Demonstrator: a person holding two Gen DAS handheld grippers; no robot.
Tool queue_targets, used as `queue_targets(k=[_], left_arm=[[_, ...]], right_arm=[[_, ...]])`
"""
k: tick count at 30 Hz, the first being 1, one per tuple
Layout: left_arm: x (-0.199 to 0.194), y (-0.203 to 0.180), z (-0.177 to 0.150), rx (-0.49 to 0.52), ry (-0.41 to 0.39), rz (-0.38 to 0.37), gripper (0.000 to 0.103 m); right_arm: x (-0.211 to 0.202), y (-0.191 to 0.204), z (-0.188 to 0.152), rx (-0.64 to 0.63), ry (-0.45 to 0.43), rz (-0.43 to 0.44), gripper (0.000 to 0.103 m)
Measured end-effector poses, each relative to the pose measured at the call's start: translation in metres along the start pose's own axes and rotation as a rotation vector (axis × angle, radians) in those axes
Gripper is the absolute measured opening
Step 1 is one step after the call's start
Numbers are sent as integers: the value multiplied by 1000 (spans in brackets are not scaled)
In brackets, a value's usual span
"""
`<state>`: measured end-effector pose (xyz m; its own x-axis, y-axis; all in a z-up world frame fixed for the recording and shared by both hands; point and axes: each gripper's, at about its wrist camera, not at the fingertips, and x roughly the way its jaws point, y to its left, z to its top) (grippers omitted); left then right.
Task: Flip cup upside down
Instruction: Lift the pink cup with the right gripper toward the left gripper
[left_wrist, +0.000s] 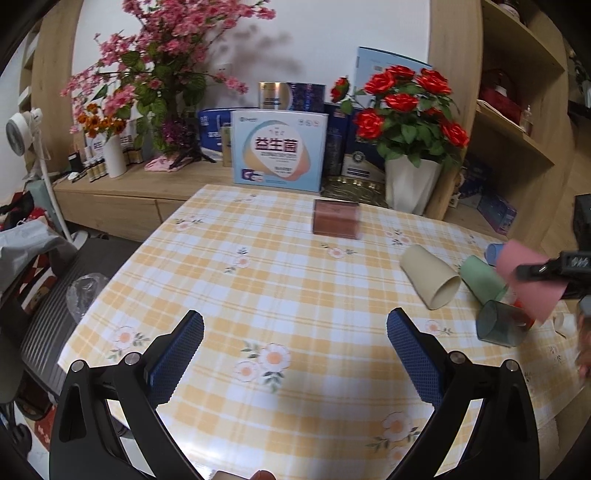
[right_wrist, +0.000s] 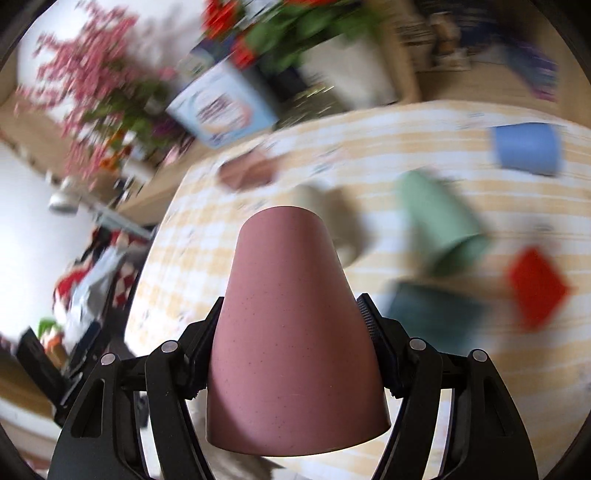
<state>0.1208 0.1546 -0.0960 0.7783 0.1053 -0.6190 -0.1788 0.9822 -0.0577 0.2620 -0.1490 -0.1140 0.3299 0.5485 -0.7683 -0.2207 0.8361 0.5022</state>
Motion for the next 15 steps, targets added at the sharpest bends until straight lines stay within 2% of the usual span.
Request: queue_targets(k=[5, 8, 15], left_arm=[[-4, 21, -5, -19, 17, 21, 97], [-5, 31, -10, -28, 30, 32, 97], [3, 43, -17, -62, 57, 41, 97]], right_arm=[[91, 41, -19, 16, 121, 15, 67], [121, 55, -25, 2, 147, -15, 67], [144, 68, -40, -30, 154, -68, 67]])
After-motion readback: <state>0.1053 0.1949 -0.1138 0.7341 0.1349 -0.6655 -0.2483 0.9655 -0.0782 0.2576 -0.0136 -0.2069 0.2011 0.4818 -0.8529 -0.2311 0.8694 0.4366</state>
